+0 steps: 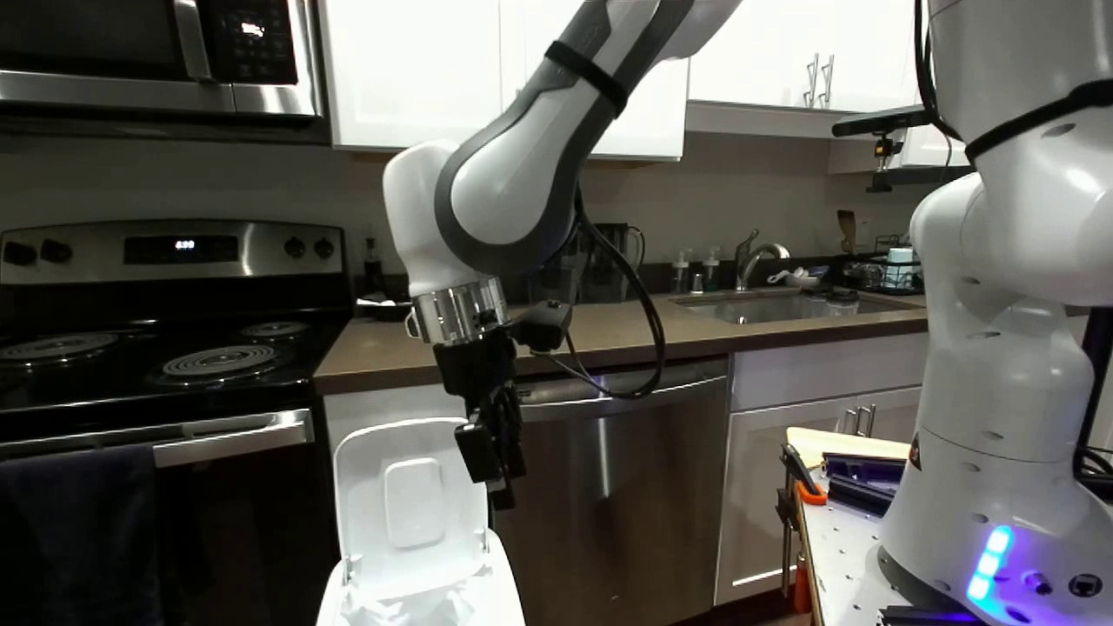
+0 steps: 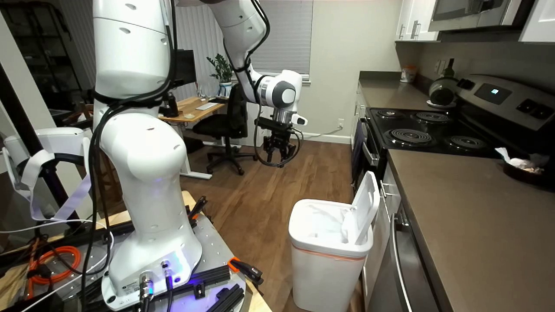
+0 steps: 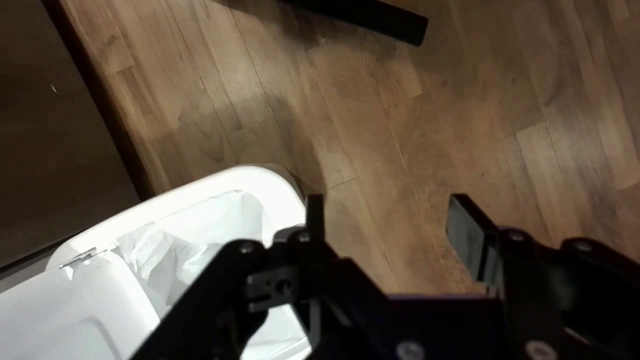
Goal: Open the top of the bin
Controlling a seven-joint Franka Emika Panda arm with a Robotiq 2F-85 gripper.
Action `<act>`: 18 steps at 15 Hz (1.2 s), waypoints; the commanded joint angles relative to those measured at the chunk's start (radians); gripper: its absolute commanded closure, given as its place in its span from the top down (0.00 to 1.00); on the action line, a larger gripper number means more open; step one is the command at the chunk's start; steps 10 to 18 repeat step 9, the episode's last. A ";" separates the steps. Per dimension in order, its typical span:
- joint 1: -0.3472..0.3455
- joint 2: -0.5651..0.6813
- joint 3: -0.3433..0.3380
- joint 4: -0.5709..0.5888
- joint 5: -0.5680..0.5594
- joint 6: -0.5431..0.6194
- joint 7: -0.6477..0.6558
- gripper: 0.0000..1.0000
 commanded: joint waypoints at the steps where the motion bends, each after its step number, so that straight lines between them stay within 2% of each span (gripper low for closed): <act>1: -0.024 -0.066 0.013 -0.051 0.042 -0.016 -0.044 0.96; 2: -0.025 -0.072 0.014 -0.057 0.046 -0.018 -0.049 1.00; 4: -0.013 -0.037 0.006 -0.030 0.013 -0.002 -0.006 1.00; 5: -0.013 -0.039 0.006 -0.032 0.013 -0.002 -0.006 0.97; 6: -0.012 -0.038 0.006 -0.032 0.013 -0.002 -0.006 1.00; 18: -0.012 -0.037 0.006 -0.032 0.012 -0.002 -0.006 1.00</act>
